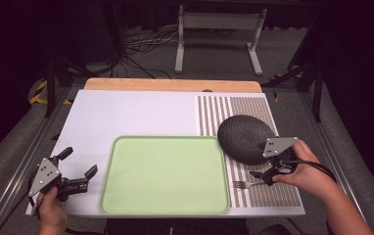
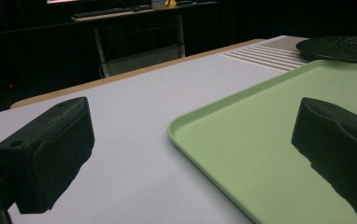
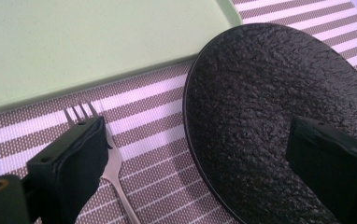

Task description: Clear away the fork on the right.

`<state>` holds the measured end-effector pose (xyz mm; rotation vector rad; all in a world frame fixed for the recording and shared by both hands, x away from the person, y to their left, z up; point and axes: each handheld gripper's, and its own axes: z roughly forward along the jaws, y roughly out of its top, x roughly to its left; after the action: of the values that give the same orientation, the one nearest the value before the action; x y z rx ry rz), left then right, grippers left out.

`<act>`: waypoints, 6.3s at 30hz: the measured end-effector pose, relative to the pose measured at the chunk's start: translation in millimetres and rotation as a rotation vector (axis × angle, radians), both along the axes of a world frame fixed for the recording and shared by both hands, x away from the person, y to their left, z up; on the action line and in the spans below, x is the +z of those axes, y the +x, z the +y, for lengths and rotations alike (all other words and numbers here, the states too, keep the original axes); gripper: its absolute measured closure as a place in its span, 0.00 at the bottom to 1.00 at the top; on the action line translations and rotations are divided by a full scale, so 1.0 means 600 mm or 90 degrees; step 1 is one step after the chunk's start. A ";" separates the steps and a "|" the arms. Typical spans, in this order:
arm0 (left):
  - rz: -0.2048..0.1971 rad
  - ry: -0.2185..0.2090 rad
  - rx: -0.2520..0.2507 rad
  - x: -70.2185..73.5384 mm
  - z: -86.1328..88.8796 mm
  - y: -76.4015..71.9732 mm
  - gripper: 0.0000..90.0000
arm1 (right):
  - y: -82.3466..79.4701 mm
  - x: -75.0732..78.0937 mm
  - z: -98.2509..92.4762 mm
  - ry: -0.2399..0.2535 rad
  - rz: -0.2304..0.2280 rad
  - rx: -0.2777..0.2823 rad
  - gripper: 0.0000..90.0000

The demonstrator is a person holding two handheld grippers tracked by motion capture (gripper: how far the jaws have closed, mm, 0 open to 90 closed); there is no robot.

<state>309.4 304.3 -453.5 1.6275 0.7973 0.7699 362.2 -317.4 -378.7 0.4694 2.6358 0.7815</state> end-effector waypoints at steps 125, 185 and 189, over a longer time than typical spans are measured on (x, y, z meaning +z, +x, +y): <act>0.000 -0.001 0.004 0.000 0.003 0.000 0.00 | 0.022 0.019 0.066 -0.270 0.142 0.206 0.94; -0.001 -0.007 0.003 0.001 0.005 0.000 0.00 | 0.047 0.066 0.265 -0.110 0.102 0.121 0.94; 0.000 -0.007 0.003 0.001 0.005 0.000 0.00 | 0.047 0.060 0.277 -0.110 0.107 0.110 0.94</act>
<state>309.6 307.2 -453.0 1.6173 0.8044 0.7672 390.7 -151.4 -342.7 0.2736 2.9000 0.5790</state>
